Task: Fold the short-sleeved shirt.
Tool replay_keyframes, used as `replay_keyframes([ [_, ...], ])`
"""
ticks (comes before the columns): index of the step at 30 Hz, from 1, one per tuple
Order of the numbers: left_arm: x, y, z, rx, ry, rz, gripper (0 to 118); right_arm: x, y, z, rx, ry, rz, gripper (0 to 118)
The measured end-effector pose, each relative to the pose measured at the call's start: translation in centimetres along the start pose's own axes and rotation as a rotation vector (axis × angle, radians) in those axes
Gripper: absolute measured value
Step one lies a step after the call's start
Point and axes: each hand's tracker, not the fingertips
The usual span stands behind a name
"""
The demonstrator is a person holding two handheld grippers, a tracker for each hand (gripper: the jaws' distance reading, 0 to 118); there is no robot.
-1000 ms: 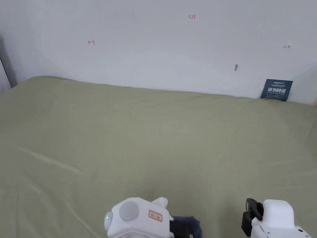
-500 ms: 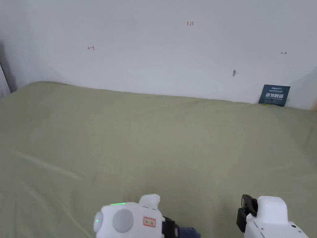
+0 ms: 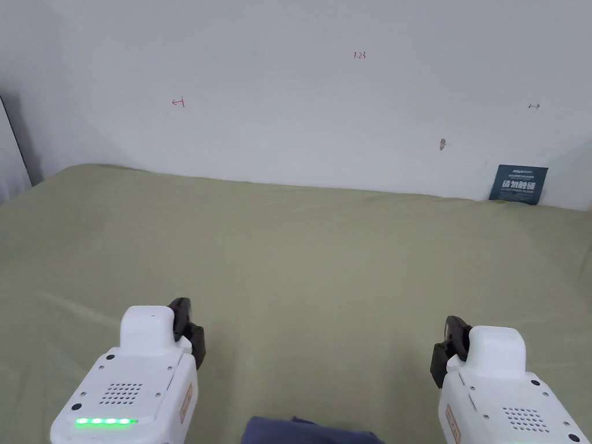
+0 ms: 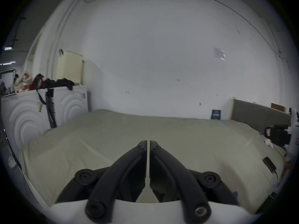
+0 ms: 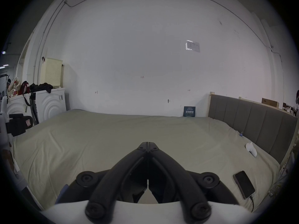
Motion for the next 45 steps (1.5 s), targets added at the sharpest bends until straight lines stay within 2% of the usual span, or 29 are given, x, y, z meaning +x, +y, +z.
replay_keyframes([
  [9,-1.2,-0.2,0.9,-0.036,-0.034,-0.007,3,-0.5,-1.0,3.1,-0.025,0.024,-0.005,1],
  [11,-1.3,-0.4,0.9,-0.044,-0.043,-0.010,3,-1.3,-2.2,3.9,-0.076,0.086,-0.004,1],
  [15,-1.7,-1.2,1.0,-0.079,-0.059,-0.020,3,-4.4,-6.0,4.9,-0.220,0.251,0.085,1],
  [17,-2.0,-1.7,1.1,-0.095,-0.064,-0.017,3,-6.0,-8.2,4.5,-0.297,0.289,0.125,1],
  [21,-2.6,-2.6,1.5,-0.130,-0.075,-0.003,3,-7.3,-11.7,2.4,-0.393,0.276,0.128,1],
  [25,-3.3,-3.5,2.0,-0.170,-0.085,0.001,3,-6.9,-14.3,0.6,-0.452,0.173,0.112,1],
  [27,-3.9,-4.0,2.2,-0.230,-0.119,0.022,3,-6.2,-15.1,0.0,-0.471,0.150,0.083,1],
  [33,-5.7,-5.1,1.2,-0.446,-0.231,0.101,5,-6.2,-16.0,-0.2,-0.467,0.149,0.100,1],
  [35,-6.4,-5.5,-0.1,-0.570,-0.321,0.183,13,-5.9,-16.1,-0.3,-0.473,0.147,0.076,1],
  [38,-7.1,-7.3,-3.2,-0.793,-0.542,0.327,84,-5.6,-16.2,-0.6,-0.484,0.145,0.056,1],
  [39,-7.1,-8.3,-4.2,-0.876,-0.621,0.387,97,-5.6,-16.2,-0.6,-0.485,0.146,0.052,1],
  [42,-6.7,-10.9,-6.4,-1.011,-0.788,0.477,99,-5.4,-16.1,-0.6,-0.489,0.151,0.047,1],
  [45,-5.6,-12.9,-7.9,-1.070,-0.810,0.461,99,-5.3,-16.1,-0.6,-0.491,0.152,0.039,1],
])
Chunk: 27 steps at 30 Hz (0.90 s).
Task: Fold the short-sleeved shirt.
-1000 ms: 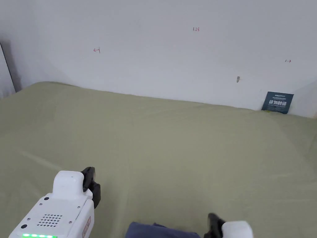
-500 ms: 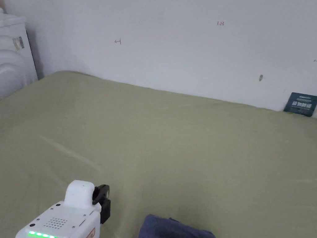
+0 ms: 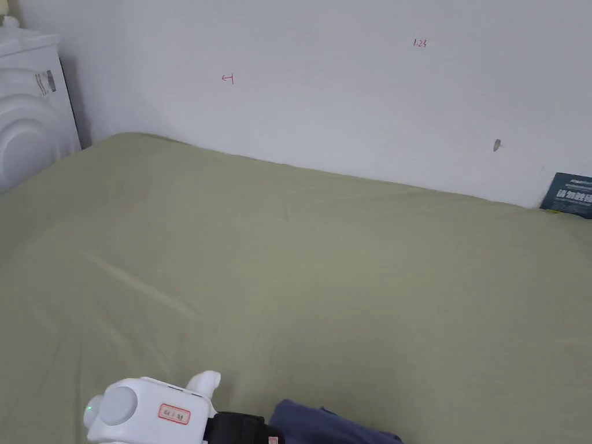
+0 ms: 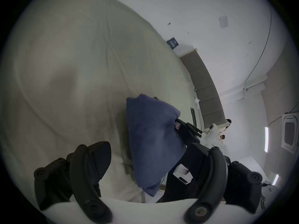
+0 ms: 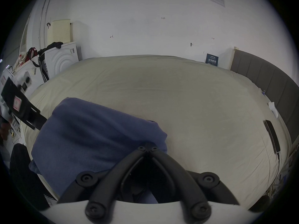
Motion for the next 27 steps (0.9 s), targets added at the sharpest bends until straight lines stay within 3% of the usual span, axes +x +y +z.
replay_keyframes([
  [8,-2.3,0.3,-4.9,-0.083,-0.279,0.203,93,0.2,0.0,0.1,0.000,0.009,-0.010,1],
  [10,-2.5,-0.2,-6.0,-0.084,-0.246,0.188,65,0.3,0.0,0.1,0.002,0.011,-0.012,1],
  [12,-3.2,-0.7,-6.3,-0.066,-0.195,0.192,28,0.5,0.0,0.0,0.002,0.011,-0.018,1],
  [14,-3.6,-1.1,-6.0,-0.031,-0.281,0.261,25,0.5,0.0,0.0,0.003,0.014,-0.020,1],
  [21,-2.7,-1.2,-5.3,-0.015,-0.266,0.222,22,-0.2,0.4,0.6,0.040,-0.018,0.029,1],
  [27,-1.9,-1.1,-4.3,0.002,-0.299,0.211,21,-0.2,0.9,-0.1,0.013,-0.029,0.022,1],
])
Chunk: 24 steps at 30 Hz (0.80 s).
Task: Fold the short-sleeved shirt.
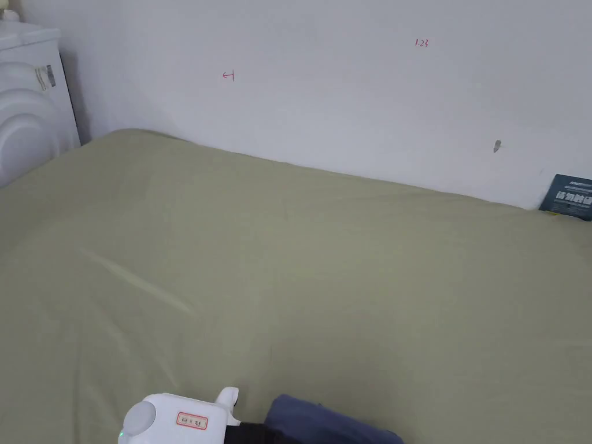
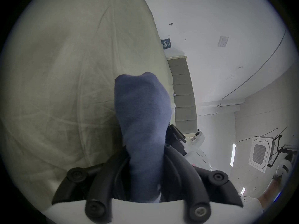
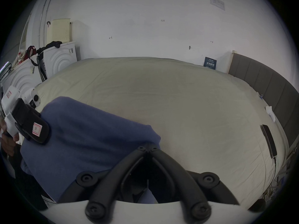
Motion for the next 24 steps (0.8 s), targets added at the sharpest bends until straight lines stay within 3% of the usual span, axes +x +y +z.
replay_keyframes([
  [5,1.7,0.4,2.2,0.018,-0.042,-0.011,21,0.1,1.5,1.2,0.030,0.029,-0.004,1],
  [11,3.0,3.0,11.6,0.074,0.014,-0.083,21,1.7,5.4,1.9,0.078,0.033,-0.030,1],
  [15,3.2,5.1,20.9,0.155,0.133,-0.116,21,2.7,7.6,1.9,0.109,0.012,-0.021,1],
  [24,4.2,7.2,38.5,0.332,0.429,-0.039,21,3.8,8.5,1.4,0.103,-0.046,-0.017,1],
])
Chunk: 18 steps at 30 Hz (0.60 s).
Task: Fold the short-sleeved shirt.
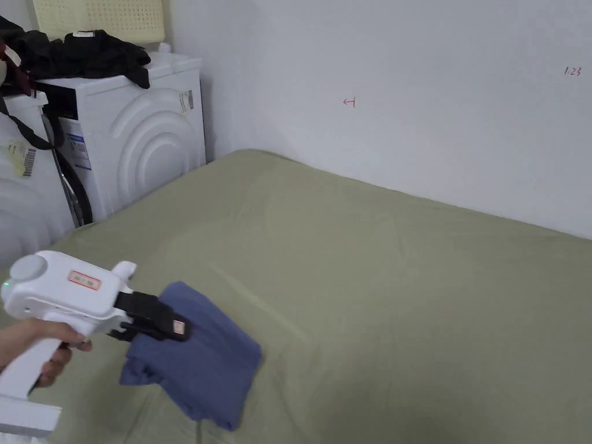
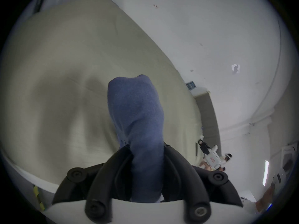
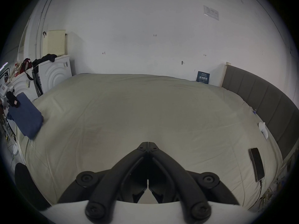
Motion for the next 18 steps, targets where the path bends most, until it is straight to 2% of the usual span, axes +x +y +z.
replay_keyframes([
  [10,-5.3,3.6,4.5,0.007,0.301,0.095,21,-0.1,-1.7,-0.6,-0.058,-0.029,0.013,1],
  [14,-6.3,3.9,4.6,0.006,0.418,0.107,29,0.0,-1.8,-0.6,-0.069,-0.032,0.011,1],
  [15,-6.2,3.9,4.7,0.012,0.457,0.090,39,0.0,-1.7,-0.6,-0.068,-0.032,0.012,1],
  [17,-5.6,4.3,5.2,0.052,0.531,0.040,76,0.1,-1.6,-0.6,-0.065,-0.030,0.015,1],
  [18,-5.4,4.4,5.5,0.060,0.584,0.040,80,0.2,-1.6,-0.5,-0.062,-0.028,0.015,1],
])
